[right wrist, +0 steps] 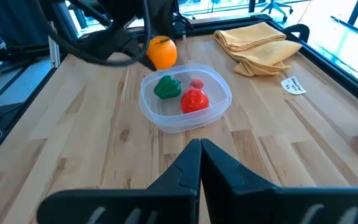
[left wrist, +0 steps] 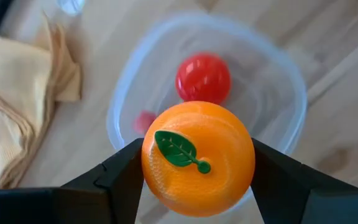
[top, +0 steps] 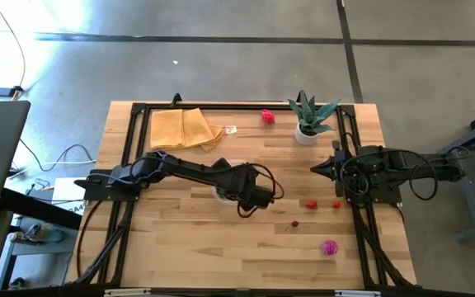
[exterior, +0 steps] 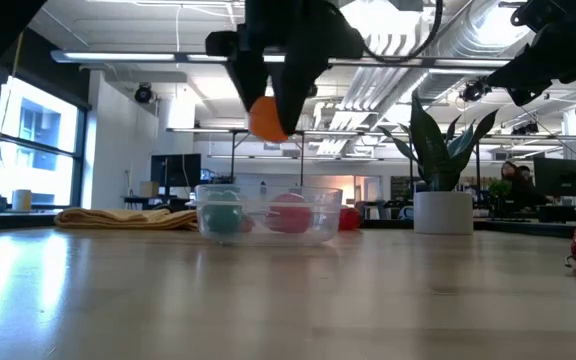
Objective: Pick and placing Produce into tupperware
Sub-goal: Put the orange into the transparent bin, then put the pink dragonfruit into the transparent bin
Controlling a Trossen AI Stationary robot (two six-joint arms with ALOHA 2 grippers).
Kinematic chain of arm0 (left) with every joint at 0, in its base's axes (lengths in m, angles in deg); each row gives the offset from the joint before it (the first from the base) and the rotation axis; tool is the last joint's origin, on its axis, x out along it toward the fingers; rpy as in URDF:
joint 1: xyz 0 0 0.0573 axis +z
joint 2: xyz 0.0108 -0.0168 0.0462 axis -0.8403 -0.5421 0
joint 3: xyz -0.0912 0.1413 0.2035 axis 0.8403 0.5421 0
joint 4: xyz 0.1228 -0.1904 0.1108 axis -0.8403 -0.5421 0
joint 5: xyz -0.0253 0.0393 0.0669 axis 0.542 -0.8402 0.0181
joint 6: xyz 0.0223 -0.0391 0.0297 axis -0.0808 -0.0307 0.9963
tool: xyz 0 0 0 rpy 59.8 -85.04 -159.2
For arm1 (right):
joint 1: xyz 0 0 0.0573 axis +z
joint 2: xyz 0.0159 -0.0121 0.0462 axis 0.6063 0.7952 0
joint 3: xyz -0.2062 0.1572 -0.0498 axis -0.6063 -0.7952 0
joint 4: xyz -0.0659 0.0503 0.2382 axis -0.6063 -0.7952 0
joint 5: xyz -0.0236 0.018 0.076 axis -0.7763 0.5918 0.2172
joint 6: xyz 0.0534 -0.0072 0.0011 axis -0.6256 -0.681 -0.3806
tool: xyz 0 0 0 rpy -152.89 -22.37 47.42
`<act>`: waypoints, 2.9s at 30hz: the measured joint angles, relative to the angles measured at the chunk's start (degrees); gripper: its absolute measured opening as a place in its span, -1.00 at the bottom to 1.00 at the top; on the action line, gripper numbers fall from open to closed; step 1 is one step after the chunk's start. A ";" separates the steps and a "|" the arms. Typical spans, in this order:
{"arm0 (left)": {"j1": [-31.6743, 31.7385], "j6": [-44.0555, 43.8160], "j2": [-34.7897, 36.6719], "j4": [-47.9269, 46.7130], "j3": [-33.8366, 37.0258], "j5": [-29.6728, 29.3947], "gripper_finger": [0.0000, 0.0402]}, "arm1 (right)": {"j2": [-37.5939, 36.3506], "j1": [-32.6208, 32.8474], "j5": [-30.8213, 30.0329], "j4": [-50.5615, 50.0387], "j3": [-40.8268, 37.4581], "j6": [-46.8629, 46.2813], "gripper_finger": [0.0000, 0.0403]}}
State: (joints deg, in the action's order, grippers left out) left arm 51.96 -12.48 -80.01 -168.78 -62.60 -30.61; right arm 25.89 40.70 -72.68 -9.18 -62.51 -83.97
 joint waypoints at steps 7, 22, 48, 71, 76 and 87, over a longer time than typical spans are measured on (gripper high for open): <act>1.22 2.90 -0.01 0.68 1.34 2.43 0.18 | 0.00 0.00 0.00 -0.01 0.01 -0.02 -1.00; 2.73 5.91 -0.07 7.98 6.70 5.95 0.20 | 0.00 0.00 0.00 -0.01 0.01 0.00 -1.00; 4.15 7.40 -0.05 18.61 16.22 8.73 0.20 | -0.01 0.00 -0.02 -0.01 0.01 -0.02 -1.00; 4.89 10.02 -0.03 18.10 16.38 9.78 0.53 | 0.00 0.00 -0.02 -0.01 0.01 0.00 -1.00; 4.87 10.05 -0.03 16.52 14.85 9.77 0.51 | 0.00 0.00 -0.02 -0.01 0.01 -0.02 -1.00; 4.83 10.18 -0.03 9.60 7.33 7.90 0.35 | 0.00 0.00 -0.02 -0.01 0.01 0.00 -1.00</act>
State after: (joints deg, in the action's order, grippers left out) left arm 56.79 -2.30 -80.04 -159.19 -55.27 -22.71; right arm 25.89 40.70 -72.70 -9.19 -62.50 -83.97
